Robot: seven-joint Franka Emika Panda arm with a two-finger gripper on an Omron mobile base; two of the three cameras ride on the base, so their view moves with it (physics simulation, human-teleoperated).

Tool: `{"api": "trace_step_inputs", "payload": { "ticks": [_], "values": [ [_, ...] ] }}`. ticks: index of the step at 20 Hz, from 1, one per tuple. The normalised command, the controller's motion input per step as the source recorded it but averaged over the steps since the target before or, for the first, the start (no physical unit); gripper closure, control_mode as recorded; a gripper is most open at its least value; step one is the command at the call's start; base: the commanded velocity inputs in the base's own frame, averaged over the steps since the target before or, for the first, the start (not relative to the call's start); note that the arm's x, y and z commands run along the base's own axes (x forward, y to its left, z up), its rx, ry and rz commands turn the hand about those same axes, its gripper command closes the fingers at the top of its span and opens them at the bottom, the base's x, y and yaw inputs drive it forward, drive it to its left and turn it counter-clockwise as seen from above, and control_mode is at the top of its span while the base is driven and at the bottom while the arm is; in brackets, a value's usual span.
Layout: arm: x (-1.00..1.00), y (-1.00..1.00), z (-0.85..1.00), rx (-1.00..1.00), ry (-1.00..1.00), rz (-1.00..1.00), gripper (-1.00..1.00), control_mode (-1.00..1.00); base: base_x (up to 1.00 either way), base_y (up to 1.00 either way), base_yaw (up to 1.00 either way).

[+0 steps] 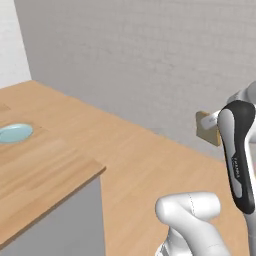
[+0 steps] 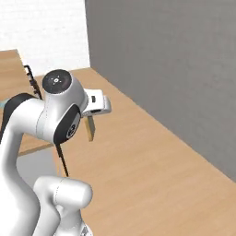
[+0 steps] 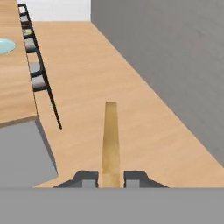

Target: Start the toaster. Once the lever pops up, take the bread to the plate on the dining counter.

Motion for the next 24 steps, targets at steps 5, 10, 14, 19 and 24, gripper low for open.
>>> {"api": "trace_step_inputs", "payload": {
  "ticks": [5,10,14,19,24],
  "values": [
    [0.00,0.00,0.00,0.00,0.00,0.00,1.00,1.00,1.00,-0.73,0.59],
    [0.00,0.00,0.00,0.00,0.00,0.00,1.00,1.00,0.93,-0.55,0.72],
    [0.00,0.00,0.00,0.00,0.00,0.00,1.00,1.00,0.86,-0.53,0.75],
    [0.00,0.00,0.00,0.00,0.00,0.00,1.00,1.00,0.85,-0.53,0.75],
    [0.00,0.00,0.00,0.00,0.00,0.00,1.00,1.00,0.80,-0.61,0.73]
  ]
}}
